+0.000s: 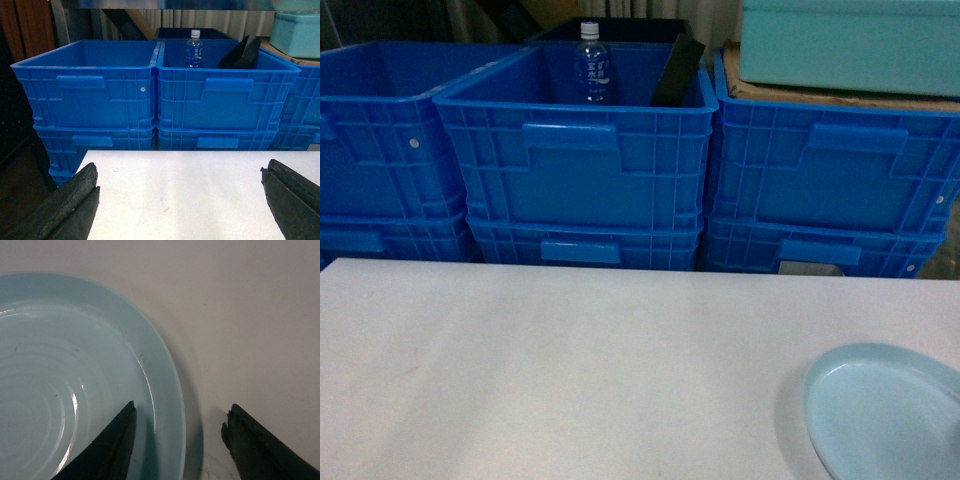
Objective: Place blue tray on left shelf second layer neatly
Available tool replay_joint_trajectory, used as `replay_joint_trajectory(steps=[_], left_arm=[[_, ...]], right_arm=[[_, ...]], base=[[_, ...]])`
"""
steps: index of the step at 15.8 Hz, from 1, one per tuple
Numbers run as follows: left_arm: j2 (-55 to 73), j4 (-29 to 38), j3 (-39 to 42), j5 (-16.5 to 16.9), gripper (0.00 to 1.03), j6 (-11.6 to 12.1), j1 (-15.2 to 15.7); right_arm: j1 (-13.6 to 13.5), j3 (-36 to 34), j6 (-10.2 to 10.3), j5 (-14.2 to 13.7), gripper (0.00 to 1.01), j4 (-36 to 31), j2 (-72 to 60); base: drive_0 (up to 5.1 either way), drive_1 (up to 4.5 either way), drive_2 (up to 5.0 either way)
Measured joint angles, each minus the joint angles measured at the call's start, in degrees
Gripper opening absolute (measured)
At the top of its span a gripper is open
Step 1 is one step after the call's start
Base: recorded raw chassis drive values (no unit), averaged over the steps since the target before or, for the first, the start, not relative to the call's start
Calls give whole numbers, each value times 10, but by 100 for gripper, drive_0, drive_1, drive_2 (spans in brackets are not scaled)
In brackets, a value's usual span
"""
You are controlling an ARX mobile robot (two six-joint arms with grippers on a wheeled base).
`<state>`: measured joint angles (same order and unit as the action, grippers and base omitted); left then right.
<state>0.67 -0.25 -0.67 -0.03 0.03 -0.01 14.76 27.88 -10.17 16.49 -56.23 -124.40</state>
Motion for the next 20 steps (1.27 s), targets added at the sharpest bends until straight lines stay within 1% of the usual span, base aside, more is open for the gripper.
replay_joint_trajectory(steps=[3, 4, 5, 6, 8, 12, 15, 17, 18, 20], left_arm=[[0, 0, 0, 0, 98, 0, 0], [0, 0, 0, 0, 98, 0, 0], [0, 0, 0, 0, 98, 0, 0], [0, 0, 0, 0, 98, 0, 0], [0, 0, 0, 0, 98, 0, 0], [0, 0, 0, 0, 98, 0, 0], [0, 0, 0, 0, 98, 0, 0], [0, 0, 0, 0, 98, 0, 0], [0, 0, 0, 0, 98, 0, 0], [0, 0, 0, 0, 98, 0, 0]], right_arm=[[-2, -10, 1, -4, 26, -2, 9], [-7, -14, 2, -7, 15, -2, 13], [-9, -16, 8, -4, 6, -2, 20], [-9, -22, 15, 0, 2, -2, 29], [-18, -36, 18, -1, 2, -14, 47], [-54, -49, 14, -1, 2, -39, 121], [-62, -71, 16, 2, 2, -66, 183], [-70, -84, 22, 7, 2, -79, 231], [-84, -98, 37, 9, 2, -68, 290], [-90, -109, 52, 9, 2, -51, 357]], base=[[0, 0, 0], [0, 0, 0], [0, 0, 0], [0, 0, 0], [0, 0, 0], [0, 0, 0], [0, 0, 0], [0, 0, 0], [0, 0, 0], [0, 0, 0]])
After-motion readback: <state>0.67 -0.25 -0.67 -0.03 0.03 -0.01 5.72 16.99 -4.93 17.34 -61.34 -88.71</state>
